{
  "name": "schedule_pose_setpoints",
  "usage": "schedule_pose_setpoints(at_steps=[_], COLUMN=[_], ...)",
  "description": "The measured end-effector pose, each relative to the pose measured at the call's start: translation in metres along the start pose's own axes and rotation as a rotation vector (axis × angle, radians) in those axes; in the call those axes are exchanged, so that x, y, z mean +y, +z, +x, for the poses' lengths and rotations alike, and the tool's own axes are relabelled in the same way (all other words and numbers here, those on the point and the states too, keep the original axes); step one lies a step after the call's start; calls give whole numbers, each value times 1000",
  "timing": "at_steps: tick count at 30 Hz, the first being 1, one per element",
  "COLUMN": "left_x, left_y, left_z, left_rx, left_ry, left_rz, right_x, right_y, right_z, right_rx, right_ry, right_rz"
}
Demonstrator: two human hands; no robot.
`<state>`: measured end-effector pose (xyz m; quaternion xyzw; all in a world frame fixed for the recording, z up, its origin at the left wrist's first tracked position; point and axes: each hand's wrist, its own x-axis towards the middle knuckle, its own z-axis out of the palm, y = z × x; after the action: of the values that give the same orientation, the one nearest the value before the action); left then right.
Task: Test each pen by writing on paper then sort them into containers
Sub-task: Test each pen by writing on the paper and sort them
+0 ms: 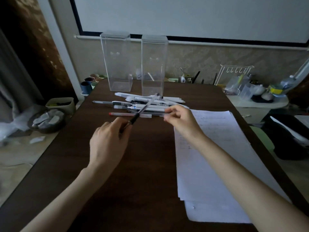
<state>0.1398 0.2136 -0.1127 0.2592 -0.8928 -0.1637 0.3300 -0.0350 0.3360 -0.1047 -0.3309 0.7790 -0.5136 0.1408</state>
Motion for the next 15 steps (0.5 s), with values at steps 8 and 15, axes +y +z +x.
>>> schedule_pose_setpoints(at_steps=[8,15], left_x=[-44,-43], left_y=[-10,-7], left_z=[-25,-28], left_rx=[-91,-194], left_ry=[-244,-176], left_rz=[199,173], right_x=[3,1], right_y=[52,57], right_z=[50,44], right_rx=[-114,-3], right_ry=[-309,-340], right_rz=[-628,-857])
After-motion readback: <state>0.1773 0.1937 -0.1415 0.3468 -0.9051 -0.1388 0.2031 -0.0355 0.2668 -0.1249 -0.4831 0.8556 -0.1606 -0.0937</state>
